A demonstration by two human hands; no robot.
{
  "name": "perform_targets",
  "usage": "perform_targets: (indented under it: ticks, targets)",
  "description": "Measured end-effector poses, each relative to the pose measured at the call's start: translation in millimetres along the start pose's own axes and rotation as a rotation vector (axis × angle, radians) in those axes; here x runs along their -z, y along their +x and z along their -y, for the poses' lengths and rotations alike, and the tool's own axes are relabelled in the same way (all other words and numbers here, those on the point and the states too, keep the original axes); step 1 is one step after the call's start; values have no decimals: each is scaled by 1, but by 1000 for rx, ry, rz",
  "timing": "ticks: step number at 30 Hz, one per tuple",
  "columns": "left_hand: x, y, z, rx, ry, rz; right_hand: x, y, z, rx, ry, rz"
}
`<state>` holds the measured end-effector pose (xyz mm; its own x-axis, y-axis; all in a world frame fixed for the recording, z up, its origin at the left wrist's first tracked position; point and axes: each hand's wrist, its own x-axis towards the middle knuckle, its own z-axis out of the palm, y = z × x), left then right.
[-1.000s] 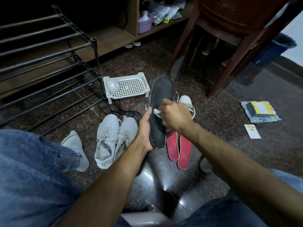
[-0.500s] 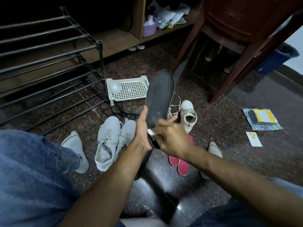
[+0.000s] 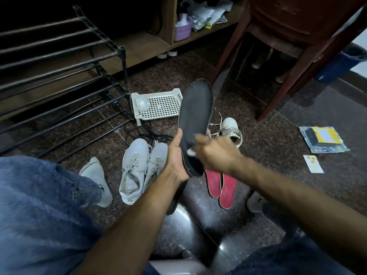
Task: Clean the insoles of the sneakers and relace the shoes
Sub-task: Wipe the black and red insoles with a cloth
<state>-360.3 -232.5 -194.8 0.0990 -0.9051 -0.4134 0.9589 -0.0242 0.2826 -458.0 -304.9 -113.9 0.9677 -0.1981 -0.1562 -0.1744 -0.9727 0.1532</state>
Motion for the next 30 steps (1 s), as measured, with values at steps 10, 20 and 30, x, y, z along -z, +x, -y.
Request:
perform_targets:
  ticks: [10, 20, 30]
  targets:
    - [4, 2, -8, -15, 53, -86, 0, -7, -2, 291, -77, 51]
    - [-7, 0, -11, -25, 62, -138, 3, 9, -6, 205, -70, 25]
    - [-13, 1, 8, -13, 87, -204, 1, 29, -22, -225, 82, -50]
